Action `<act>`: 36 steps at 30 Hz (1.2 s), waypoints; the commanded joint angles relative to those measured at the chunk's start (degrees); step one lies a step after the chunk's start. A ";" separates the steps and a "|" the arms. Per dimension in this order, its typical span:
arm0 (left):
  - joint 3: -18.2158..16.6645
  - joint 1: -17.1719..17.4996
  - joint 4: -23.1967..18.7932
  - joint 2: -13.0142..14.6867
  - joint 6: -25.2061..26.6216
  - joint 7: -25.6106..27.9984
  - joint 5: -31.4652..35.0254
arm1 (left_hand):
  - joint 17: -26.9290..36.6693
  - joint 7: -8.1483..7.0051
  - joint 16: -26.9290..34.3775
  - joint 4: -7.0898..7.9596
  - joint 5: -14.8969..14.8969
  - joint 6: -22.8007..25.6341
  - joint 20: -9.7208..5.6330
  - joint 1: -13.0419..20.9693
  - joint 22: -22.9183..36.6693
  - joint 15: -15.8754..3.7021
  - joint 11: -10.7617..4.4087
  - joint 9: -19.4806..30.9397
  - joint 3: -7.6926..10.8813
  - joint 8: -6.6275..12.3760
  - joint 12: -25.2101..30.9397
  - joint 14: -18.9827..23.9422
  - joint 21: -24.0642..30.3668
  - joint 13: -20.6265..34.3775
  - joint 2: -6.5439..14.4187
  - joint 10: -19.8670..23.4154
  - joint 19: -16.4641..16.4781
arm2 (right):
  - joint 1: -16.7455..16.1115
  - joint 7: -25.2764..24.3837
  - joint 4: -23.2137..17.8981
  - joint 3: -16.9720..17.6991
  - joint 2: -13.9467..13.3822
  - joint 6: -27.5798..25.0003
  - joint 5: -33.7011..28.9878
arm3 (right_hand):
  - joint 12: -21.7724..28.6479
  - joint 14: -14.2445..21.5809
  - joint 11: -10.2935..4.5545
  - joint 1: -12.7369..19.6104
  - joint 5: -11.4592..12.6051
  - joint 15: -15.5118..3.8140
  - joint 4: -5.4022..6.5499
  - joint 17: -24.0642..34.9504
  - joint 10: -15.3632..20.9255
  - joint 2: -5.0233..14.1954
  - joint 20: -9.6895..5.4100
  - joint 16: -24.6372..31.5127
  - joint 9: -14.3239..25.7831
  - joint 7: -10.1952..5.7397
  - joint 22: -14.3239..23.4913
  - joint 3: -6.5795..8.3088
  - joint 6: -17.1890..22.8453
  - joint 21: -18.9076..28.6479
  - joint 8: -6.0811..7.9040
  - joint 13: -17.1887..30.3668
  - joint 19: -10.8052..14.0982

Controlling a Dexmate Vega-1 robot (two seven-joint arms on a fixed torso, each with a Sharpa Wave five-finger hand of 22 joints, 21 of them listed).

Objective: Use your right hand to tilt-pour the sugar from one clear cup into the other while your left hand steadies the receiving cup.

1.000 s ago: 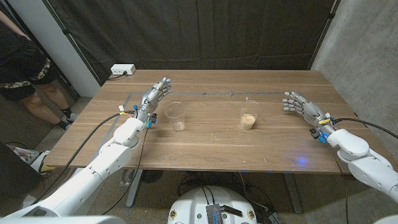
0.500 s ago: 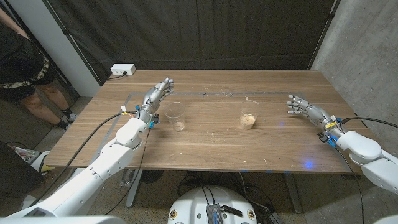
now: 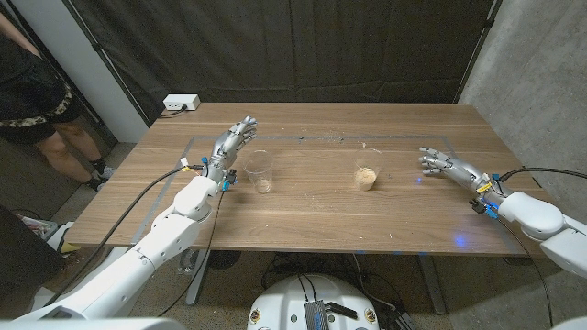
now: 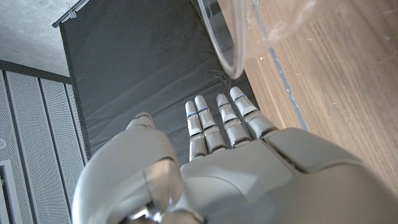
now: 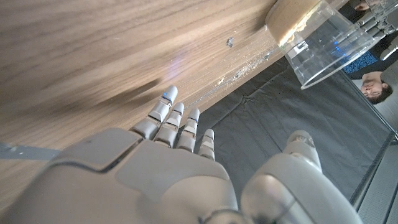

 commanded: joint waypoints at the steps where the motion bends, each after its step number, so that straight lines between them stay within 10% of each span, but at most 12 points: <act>1: -0.52 1.43 -0.11 1.08 -1.79 -0.32 0.23 | 0.17 0.17 0.26 0.14 0.38 0.29 0.13 -0.37 0.12 -5.34 -0.18 0.08 0.33 0.19 -0.30 0.57 0.30 0.16 0.10 0.53 0.64 | 0.45 -2.28 -1.31 -1.31 -2.00 -1.24 -4.20 | 0.04 -1.02 0.11 1.08 0.51 -6.42 -0.54 0.03 -1.19 -0.11 0.49 -0.02 -0.02 -0.15 0.22 0.02 -1.40 -0.46 0.03 -0.13 -0.21; 16: -1.54 3.07 -0.54 3.25 -3.70 -1.39 -0.47 | 0.15 0.40 0.30 0.48 0.44 0.31 0.08 -1.18 0.12 -5.10 0.00 0.09 0.10 0.11 -0.39 0.69 0.27 0.20 -0.10 0.80 0.74 | -6.22 -13.56 -6.52 0.94 -3.90 -0.35 -11.48 | 0.15 -1.99 -0.36 1.70 0.98 -6.32 -0.76 0.05 -2.46 -0.44 0.95 0.09 -0.13 -0.36 0.26 -0.22 -3.09 -1.19 0.21 -0.31 -0.58; 36: -0.79 2.34 1.62 2.93 -5.55 -2.34 0.02 | 0.08 0.37 0.38 0.63 0.58 0.56 -0.05 -1.78 0.10 -5.04 0.01 0.11 0.04 0.12 -0.51 0.98 0.24 0.26 -0.16 1.17 0.87 | -4.44 -20.76 -3.53 -3.01 -0.16 -1.11 -22.29 | 0.25 -4.35 -0.73 3.96 2.13 -5.69 -1.44 0.02 -4.69 -0.85 1.21 -0.06 -0.27 -0.66 0.30 -0.36 -4.07 -2.55 0.95 -0.51 -1.55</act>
